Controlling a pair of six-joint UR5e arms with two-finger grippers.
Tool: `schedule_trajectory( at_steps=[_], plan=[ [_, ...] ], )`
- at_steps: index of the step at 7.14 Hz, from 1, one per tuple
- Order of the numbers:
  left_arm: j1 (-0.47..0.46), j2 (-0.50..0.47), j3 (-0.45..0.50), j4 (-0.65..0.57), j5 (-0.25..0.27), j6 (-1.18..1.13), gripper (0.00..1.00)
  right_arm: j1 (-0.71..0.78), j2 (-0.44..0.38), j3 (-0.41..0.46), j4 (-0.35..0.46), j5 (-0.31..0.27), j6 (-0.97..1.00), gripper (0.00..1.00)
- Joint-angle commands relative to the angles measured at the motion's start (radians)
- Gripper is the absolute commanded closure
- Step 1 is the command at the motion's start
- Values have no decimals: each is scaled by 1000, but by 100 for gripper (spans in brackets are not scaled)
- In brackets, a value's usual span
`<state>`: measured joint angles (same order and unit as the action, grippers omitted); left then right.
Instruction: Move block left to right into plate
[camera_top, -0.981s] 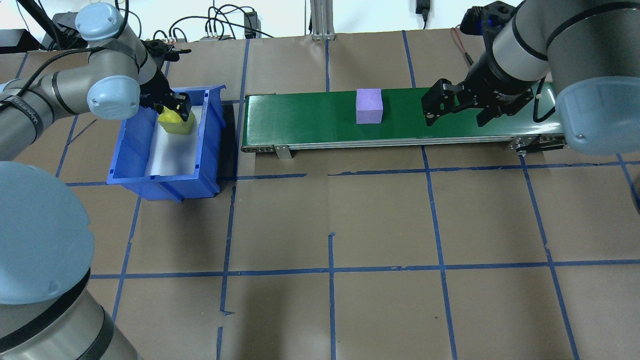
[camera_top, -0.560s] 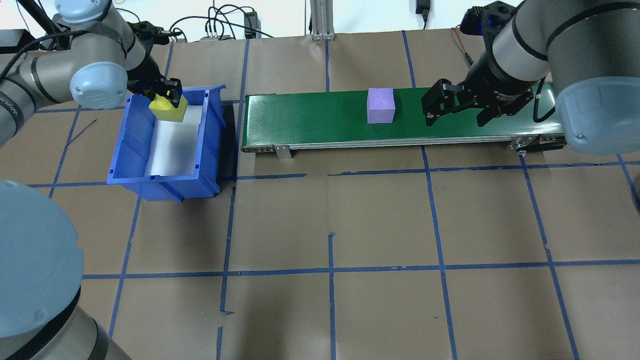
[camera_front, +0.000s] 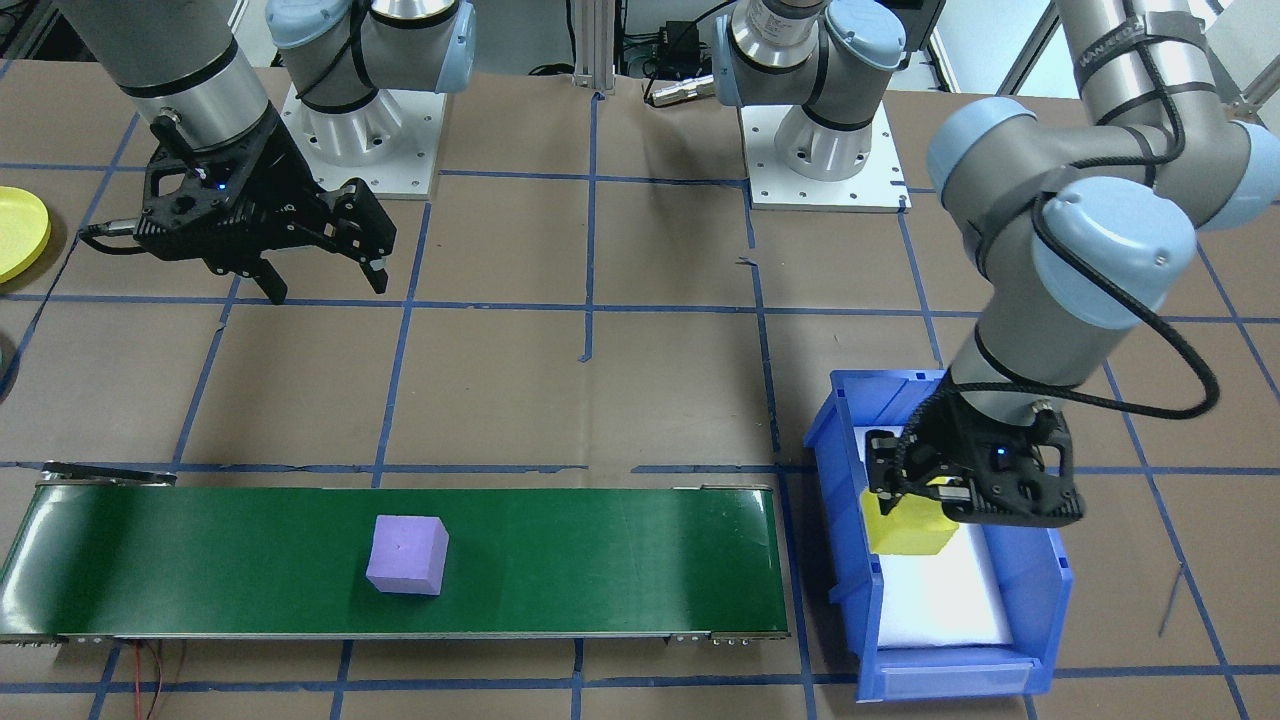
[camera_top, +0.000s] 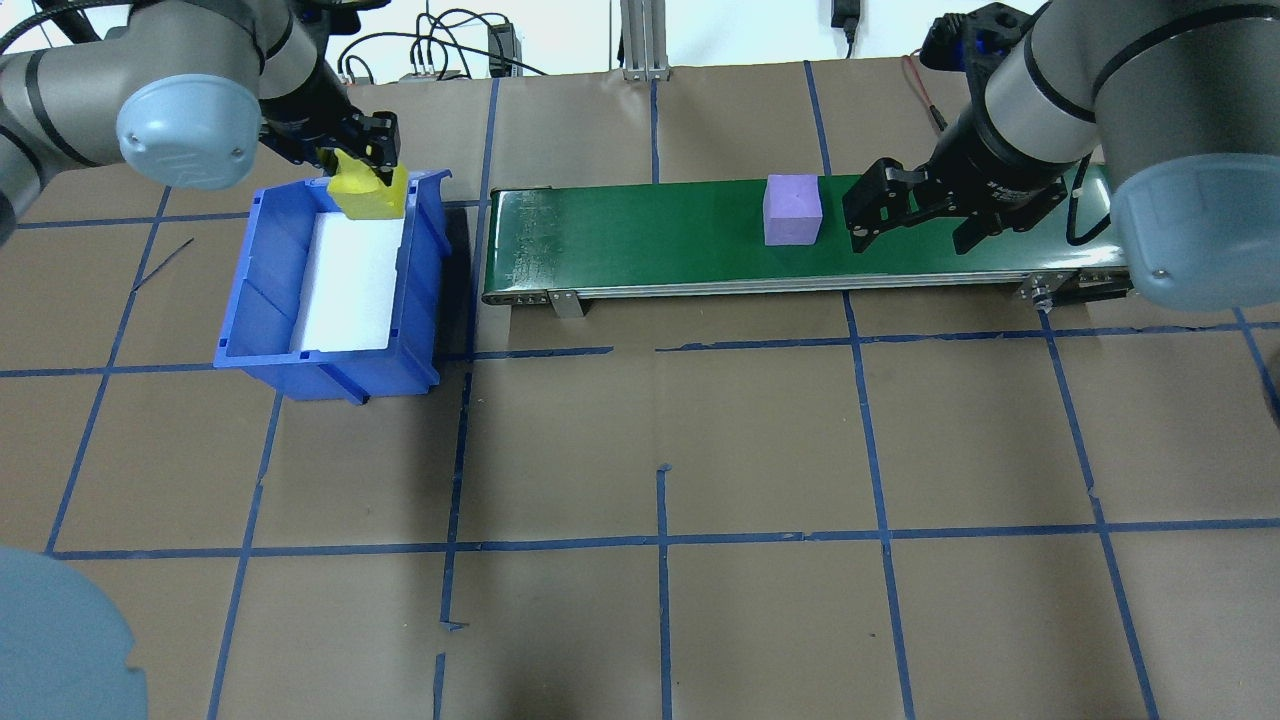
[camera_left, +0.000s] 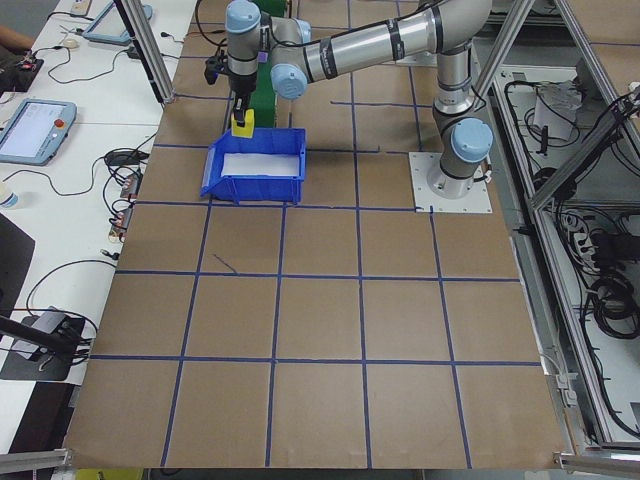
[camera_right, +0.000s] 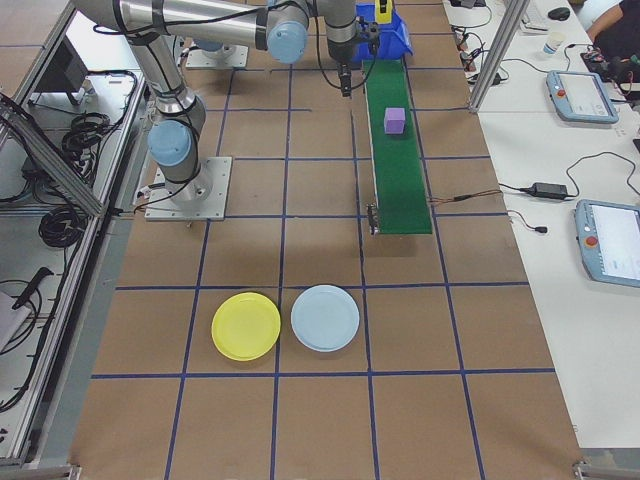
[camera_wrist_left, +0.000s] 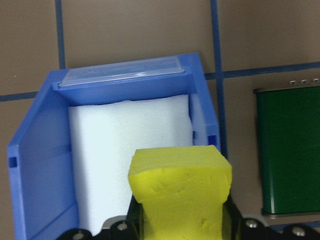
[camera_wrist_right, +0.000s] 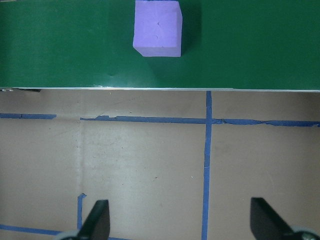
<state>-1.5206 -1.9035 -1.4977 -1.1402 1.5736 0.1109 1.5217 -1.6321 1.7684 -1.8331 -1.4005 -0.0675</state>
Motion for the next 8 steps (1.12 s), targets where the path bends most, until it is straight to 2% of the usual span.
schedule_trajectory(
  at_steps=[1, 3, 5, 8],
  plan=[
    [-107, -2, 17, 2, -4, -168, 74, 0, 0, 0, 0, 0, 0, 0],
    [-179, -73, 16, 38, -10, -217, 74, 0, 0, 0, 0, 0, 0, 0],
    [-187, -144, 8, 123, -46, -215, 74, 0, 0, 0, 0, 0, 0, 0],
    [-187, -169, -1, 123, -47, -217, 68, 0, 0, 0, 0, 0, 0, 0]
  ],
)
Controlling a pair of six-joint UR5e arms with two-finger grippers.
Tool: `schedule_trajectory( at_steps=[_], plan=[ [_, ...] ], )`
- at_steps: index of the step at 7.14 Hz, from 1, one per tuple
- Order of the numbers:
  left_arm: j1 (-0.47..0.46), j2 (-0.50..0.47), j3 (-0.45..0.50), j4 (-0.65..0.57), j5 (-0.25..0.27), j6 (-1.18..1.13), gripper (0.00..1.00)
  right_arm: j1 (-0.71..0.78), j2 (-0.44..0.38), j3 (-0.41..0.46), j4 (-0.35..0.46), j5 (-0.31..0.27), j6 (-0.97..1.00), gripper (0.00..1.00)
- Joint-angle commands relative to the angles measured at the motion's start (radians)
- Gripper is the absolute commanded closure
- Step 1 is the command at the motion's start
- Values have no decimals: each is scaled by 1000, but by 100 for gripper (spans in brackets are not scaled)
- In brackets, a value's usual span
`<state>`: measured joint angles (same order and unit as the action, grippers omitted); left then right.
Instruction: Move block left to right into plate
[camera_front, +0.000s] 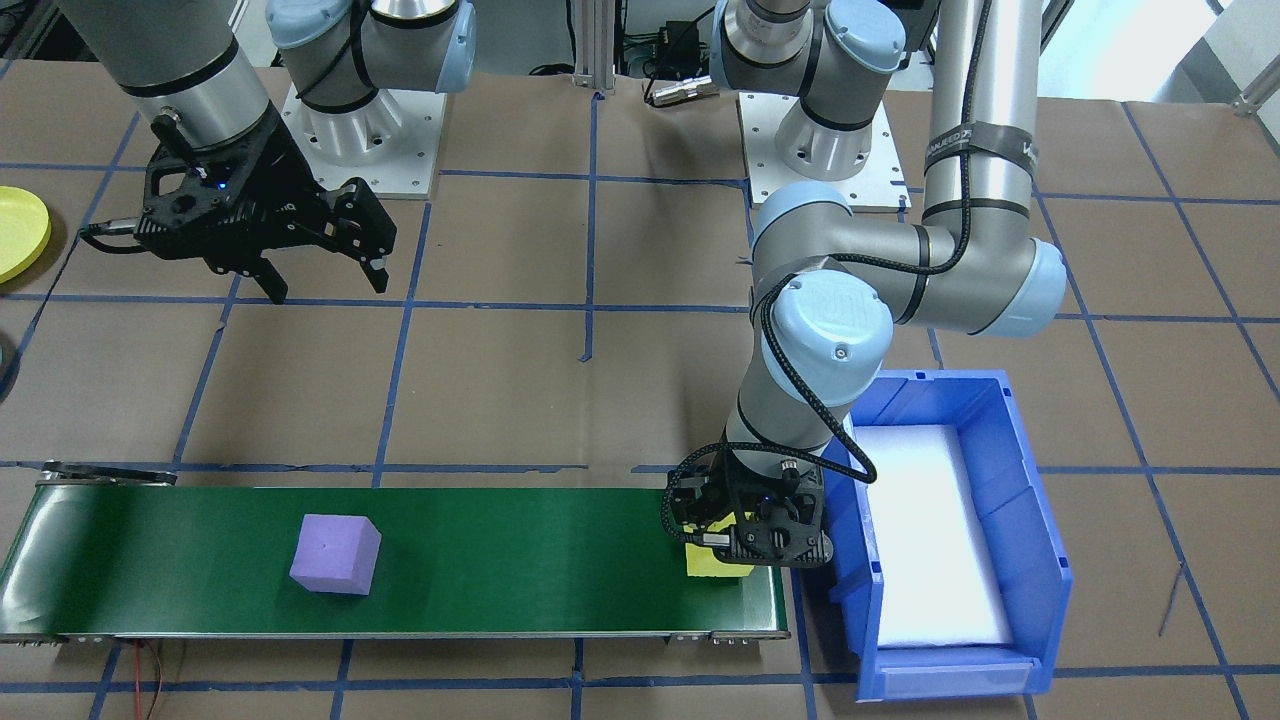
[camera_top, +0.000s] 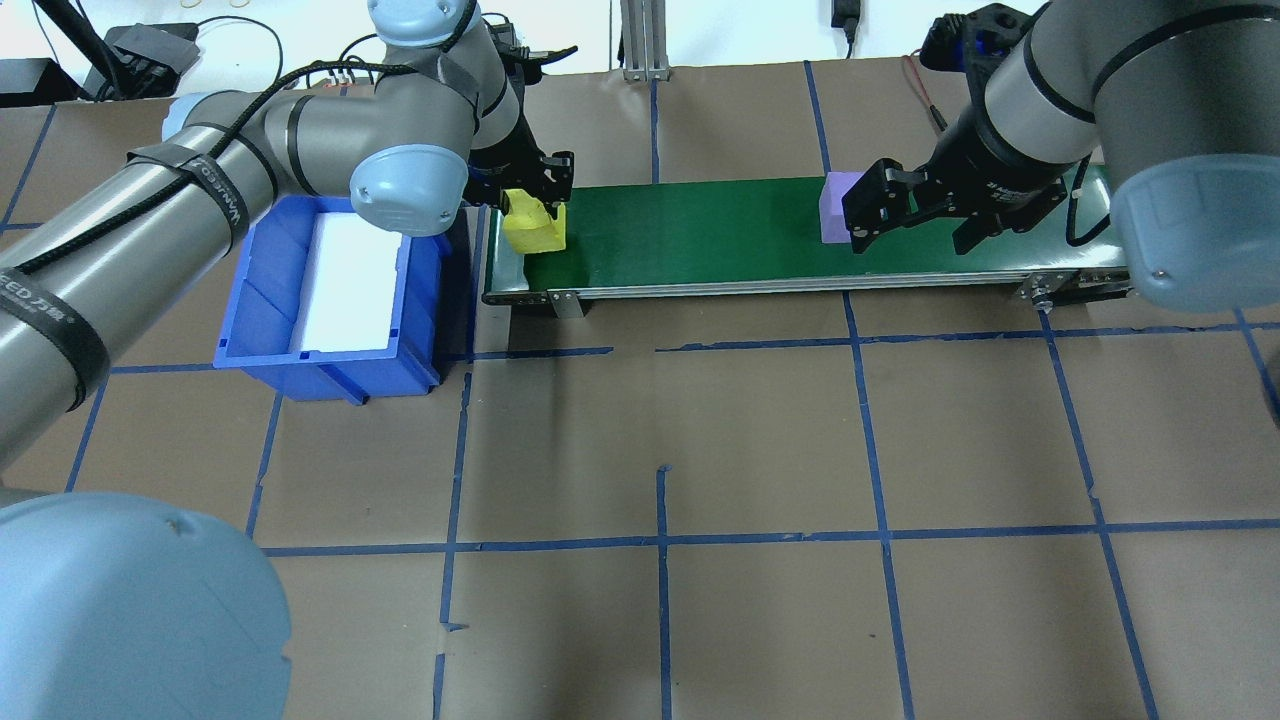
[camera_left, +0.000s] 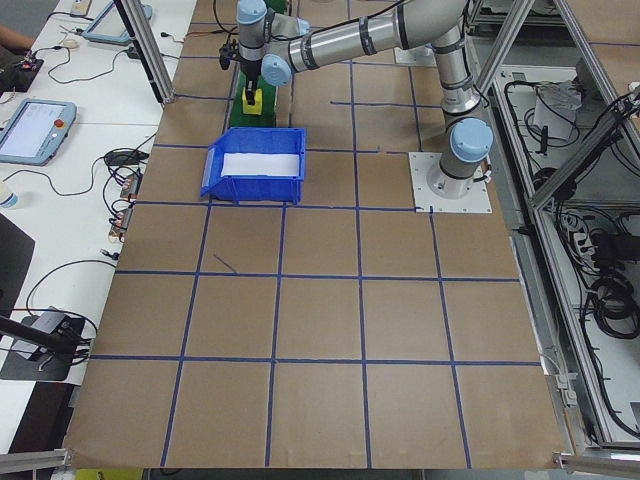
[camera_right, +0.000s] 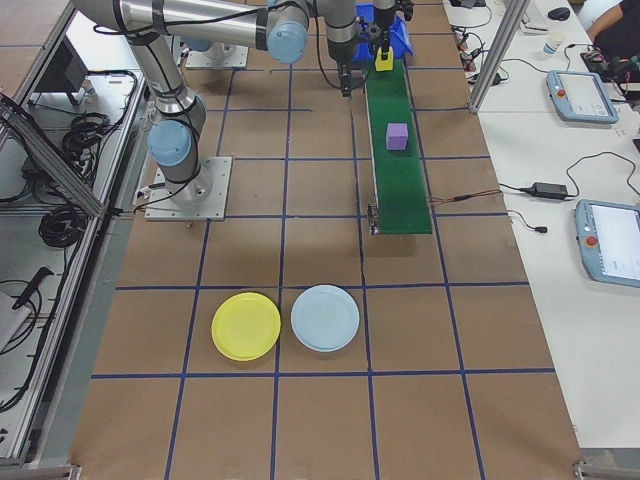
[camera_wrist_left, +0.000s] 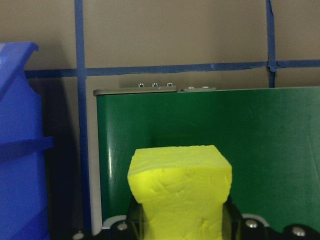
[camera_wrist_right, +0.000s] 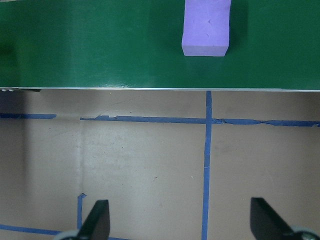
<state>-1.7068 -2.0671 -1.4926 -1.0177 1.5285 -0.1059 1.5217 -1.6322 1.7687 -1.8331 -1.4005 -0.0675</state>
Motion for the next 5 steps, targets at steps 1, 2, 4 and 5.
schedule_trajectory(
  at_steps=[1, 2, 4, 5],
  plan=[
    [-1, -1, -6, 1, -4, -3, 52, 0, 0, 0, 0, 0, 0, 0],
    [-1, 10, -8, 1, -2, 0, 29, 0, 0, 0, 0, 0, 0, 0],
    [-1, 27, -11, 1, -2, 5, 21, 0, 2, 0, 0, 0, 0, 0],
    [-1, 35, -11, -1, -2, 11, 21, 0, 2, 0, 0, 0, 0, 0]
  ],
)
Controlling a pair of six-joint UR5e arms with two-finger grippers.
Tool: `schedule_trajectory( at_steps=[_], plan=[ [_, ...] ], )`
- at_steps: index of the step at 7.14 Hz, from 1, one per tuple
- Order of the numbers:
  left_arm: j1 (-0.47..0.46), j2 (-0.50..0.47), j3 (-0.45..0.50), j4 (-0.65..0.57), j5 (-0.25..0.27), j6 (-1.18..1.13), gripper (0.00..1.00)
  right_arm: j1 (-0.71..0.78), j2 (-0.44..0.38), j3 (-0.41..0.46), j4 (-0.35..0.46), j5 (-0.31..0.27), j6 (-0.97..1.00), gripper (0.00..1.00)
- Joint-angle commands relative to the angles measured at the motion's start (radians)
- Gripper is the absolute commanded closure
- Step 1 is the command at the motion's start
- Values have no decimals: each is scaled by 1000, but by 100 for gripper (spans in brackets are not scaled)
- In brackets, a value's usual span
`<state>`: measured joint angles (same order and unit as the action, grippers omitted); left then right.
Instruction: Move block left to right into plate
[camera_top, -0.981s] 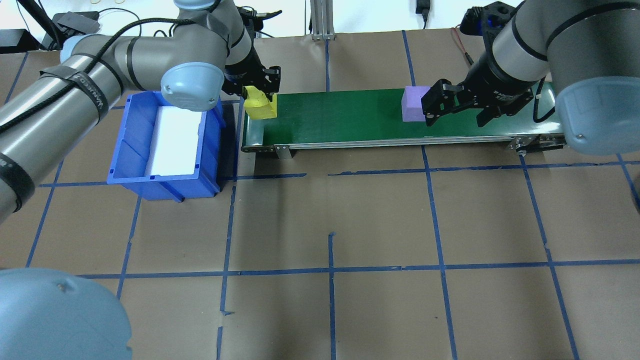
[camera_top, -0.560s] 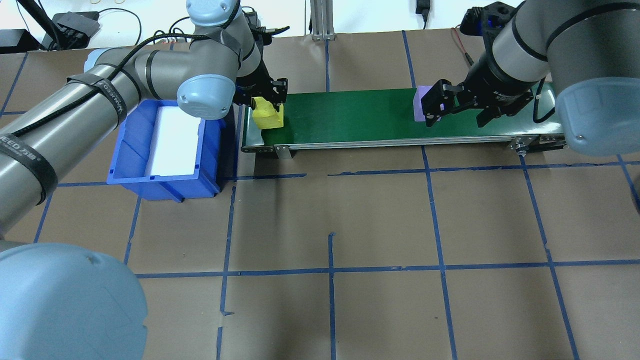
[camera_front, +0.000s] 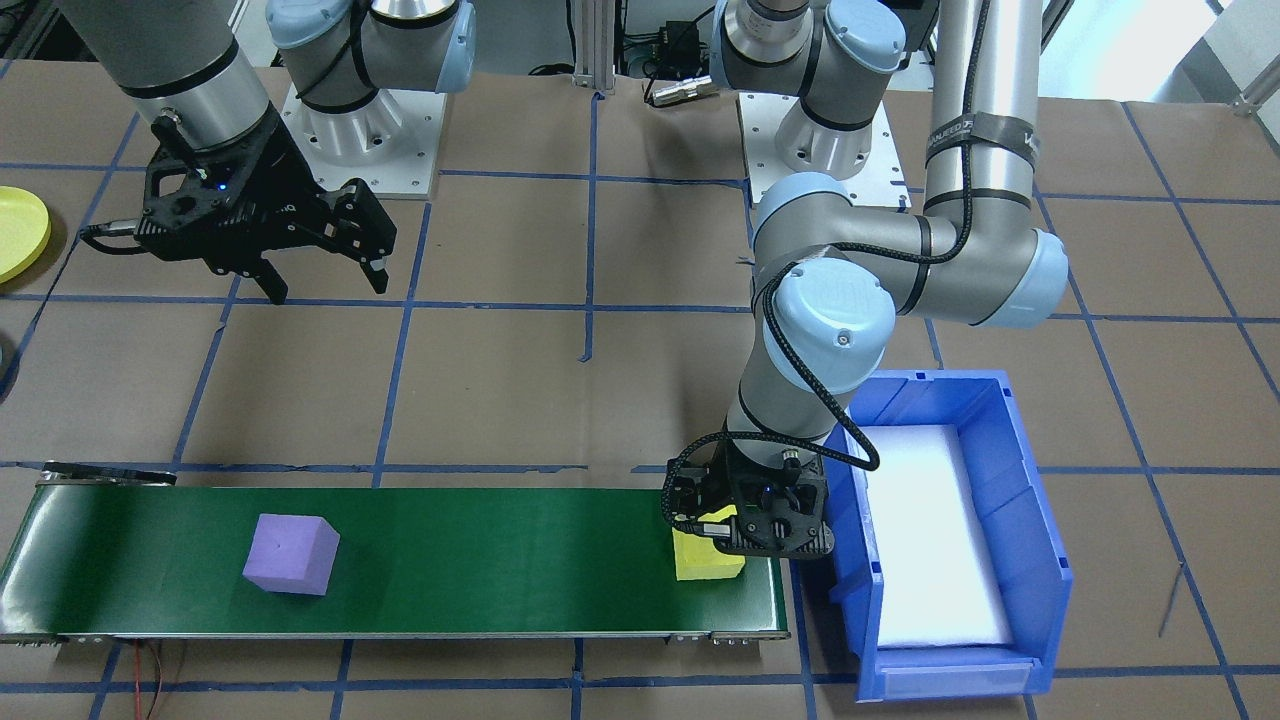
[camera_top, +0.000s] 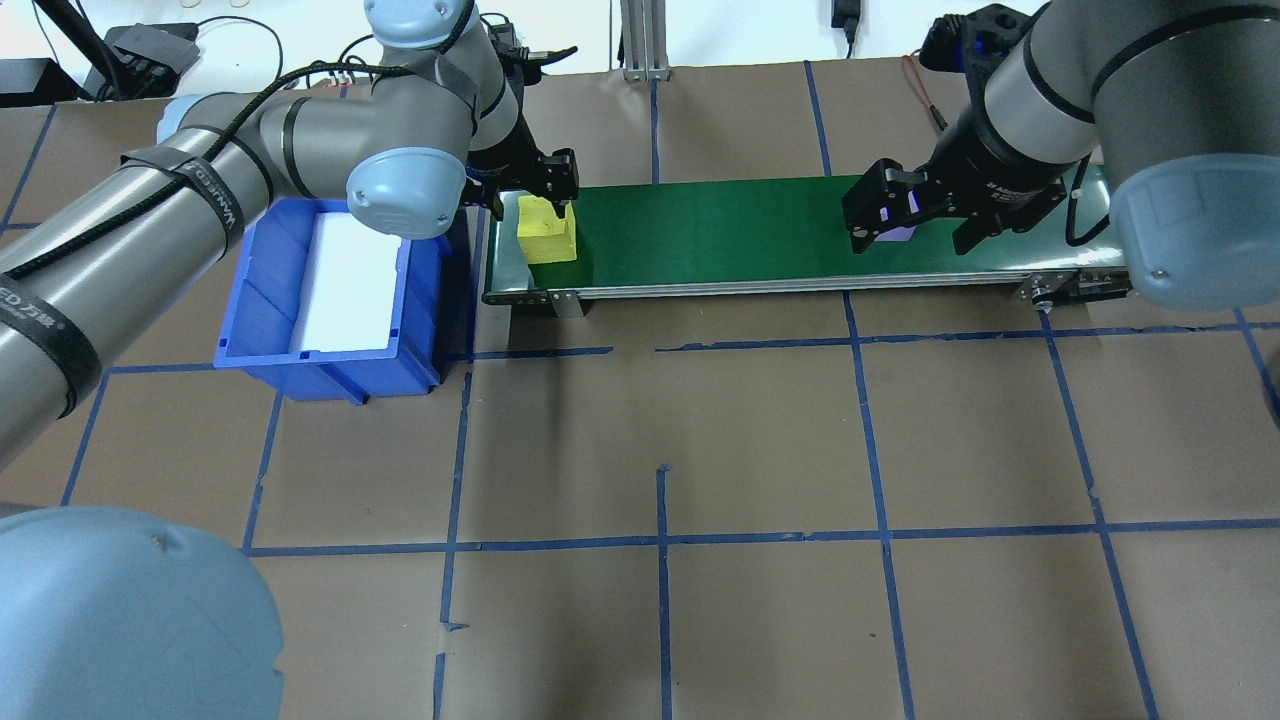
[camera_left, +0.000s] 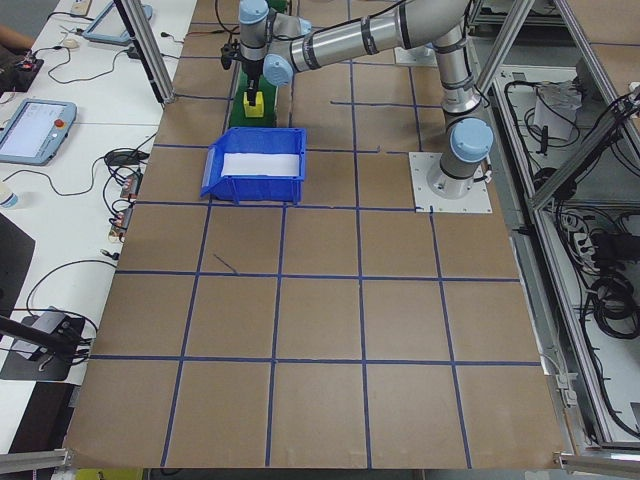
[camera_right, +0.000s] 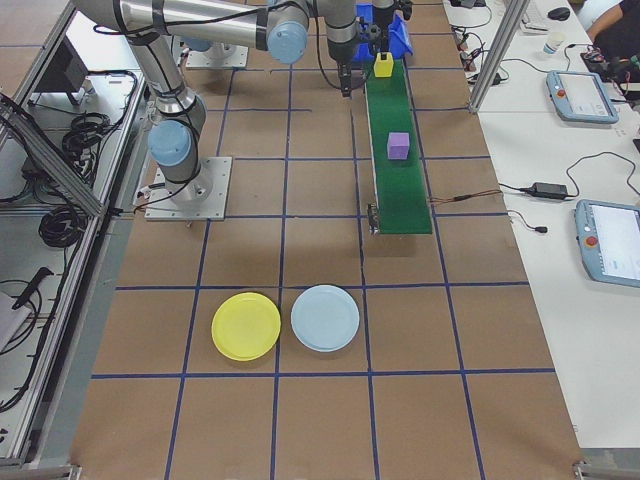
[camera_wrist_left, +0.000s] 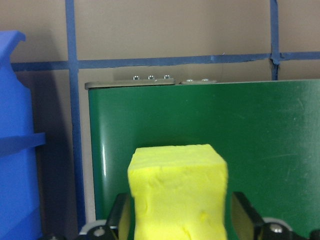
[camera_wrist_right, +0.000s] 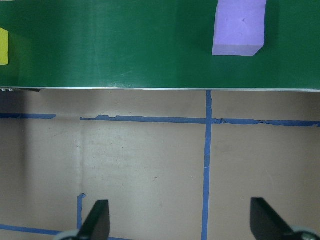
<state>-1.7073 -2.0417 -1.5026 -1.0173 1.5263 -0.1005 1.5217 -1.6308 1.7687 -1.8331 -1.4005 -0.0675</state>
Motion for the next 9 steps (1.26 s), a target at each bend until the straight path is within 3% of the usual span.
schedule_trajectory(
  at_steps=[1, 2, 5, 9],
  plan=[
    [2, 32, -2, -12, 11, 13, 19, 0, 0, 0, 0, 0, 0, 0],
    [9, 85, -8, -58, 17, 18, 17, 0, 0, 0, 0, -2, -2, 0],
    [133, 263, -10, -347, 64, 122, 16, -3, 2, -5, 0, -9, -3, 0],
    [149, 449, -10, -574, 69, 122, 16, -56, 9, -12, 21, -14, -3, 0]
  ],
)
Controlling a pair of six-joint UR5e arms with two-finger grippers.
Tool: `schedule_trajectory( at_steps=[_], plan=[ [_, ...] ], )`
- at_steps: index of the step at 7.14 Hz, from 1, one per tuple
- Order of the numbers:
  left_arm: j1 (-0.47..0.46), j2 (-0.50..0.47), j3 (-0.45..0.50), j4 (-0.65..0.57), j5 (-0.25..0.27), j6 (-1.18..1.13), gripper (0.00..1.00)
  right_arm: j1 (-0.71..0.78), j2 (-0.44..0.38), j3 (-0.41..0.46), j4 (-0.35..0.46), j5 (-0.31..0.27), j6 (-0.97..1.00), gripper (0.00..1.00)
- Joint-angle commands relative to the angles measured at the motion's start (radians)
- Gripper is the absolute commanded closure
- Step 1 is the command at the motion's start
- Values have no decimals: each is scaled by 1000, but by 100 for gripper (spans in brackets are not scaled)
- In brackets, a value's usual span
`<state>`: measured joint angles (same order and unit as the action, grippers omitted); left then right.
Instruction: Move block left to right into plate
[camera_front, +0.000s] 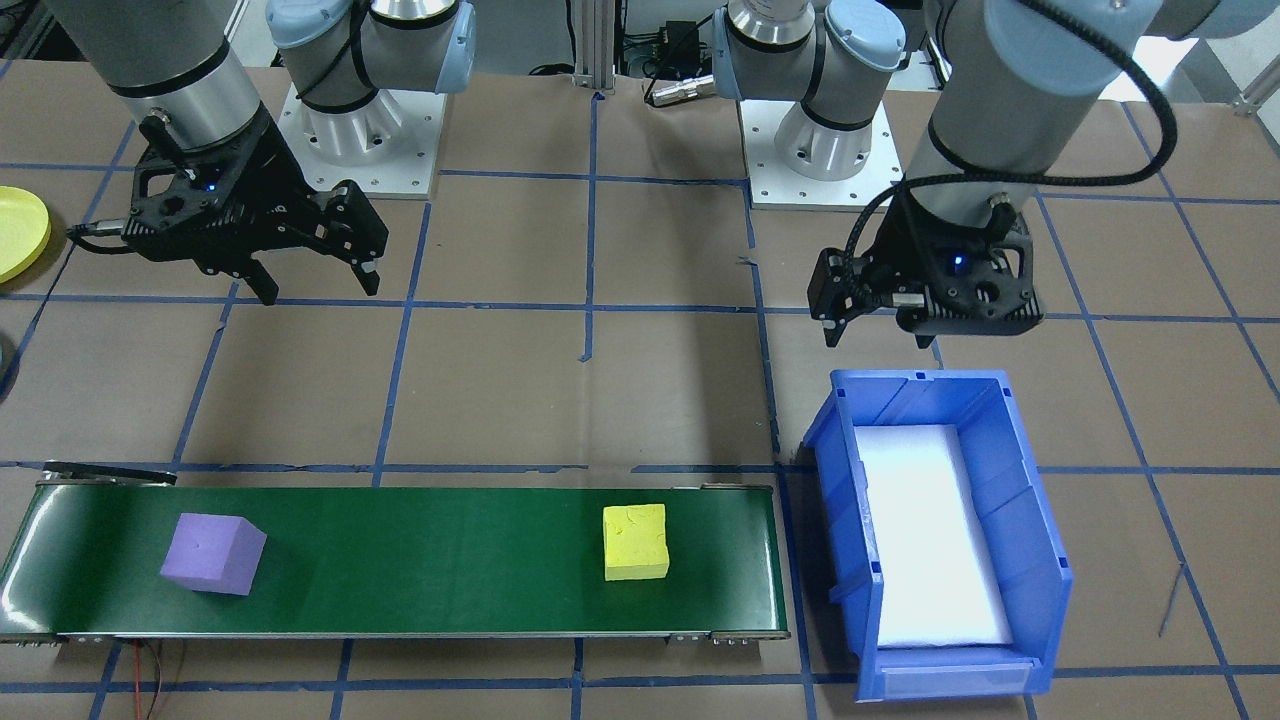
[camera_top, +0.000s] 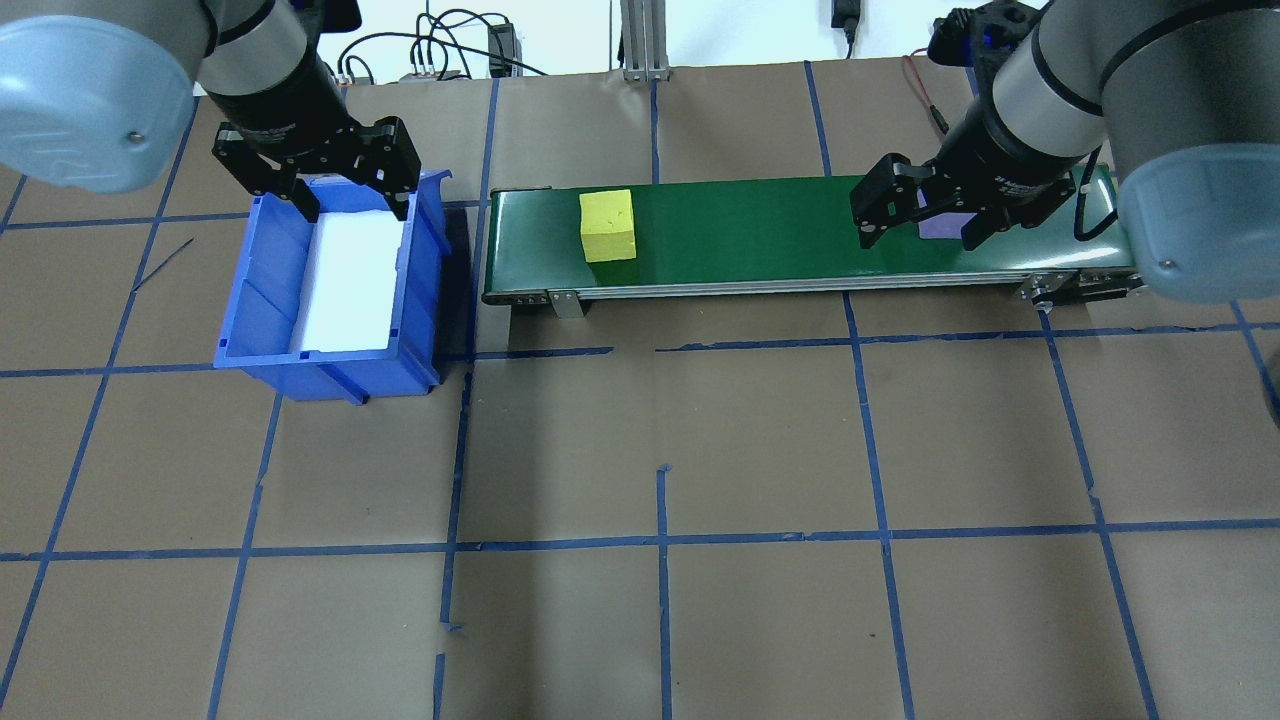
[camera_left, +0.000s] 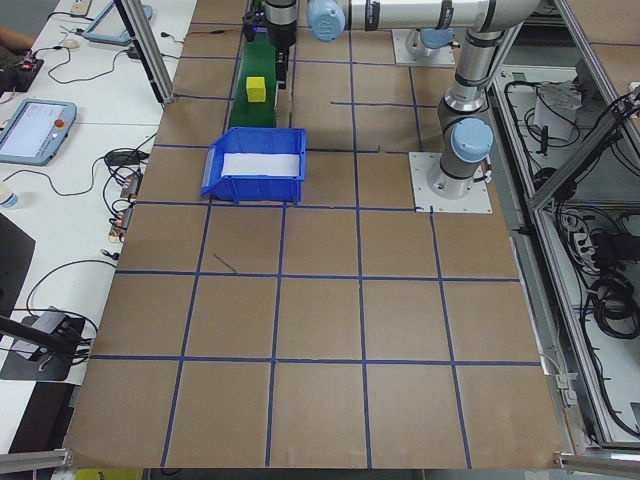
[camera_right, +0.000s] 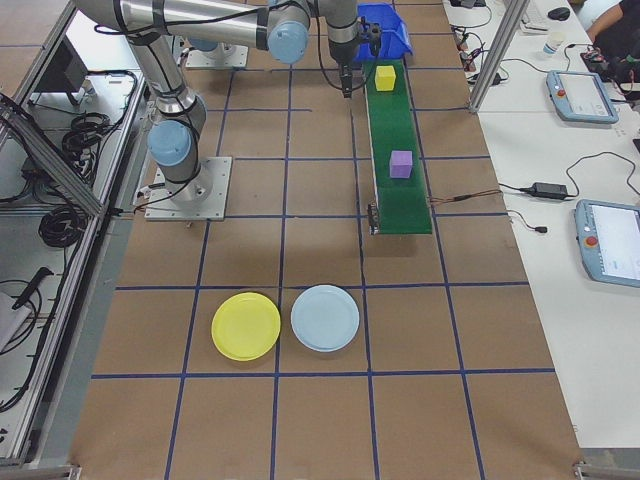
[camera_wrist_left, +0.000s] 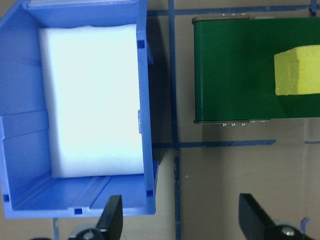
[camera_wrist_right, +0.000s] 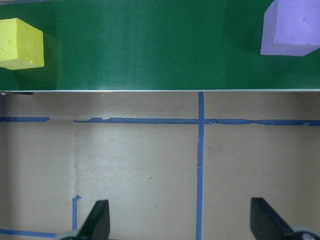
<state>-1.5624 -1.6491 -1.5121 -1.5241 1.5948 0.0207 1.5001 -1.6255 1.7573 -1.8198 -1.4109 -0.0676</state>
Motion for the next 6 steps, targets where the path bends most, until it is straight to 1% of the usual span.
schedule_trajectory(
  at_steps=[1, 2, 3, 4, 5, 6],
  plan=[
    [10, 87, 1, -71, 14, 5, 16, -126, 18, -2, 29, 15, -6, 0],
    [13, 69, 0, -55, 34, 5, 15, -183, 82, -37, 30, 14, -27, 0],
    [15, 58, -3, -54, 33, 8, 15, -230, 149, -103, 31, 3, -72, 0],
    [16, 71, 10, -56, 49, 39, 9, -266, 230, -161, 24, 13, -143, 0],
    [21, 96, 10, -68, 83, 86, 3, -293, 307, -209, 11, 15, -176, 0],
    [21, 95, -8, -68, 73, 72, 1, -340, 361, -231, -13, 18, -213, 0]
  ],
)
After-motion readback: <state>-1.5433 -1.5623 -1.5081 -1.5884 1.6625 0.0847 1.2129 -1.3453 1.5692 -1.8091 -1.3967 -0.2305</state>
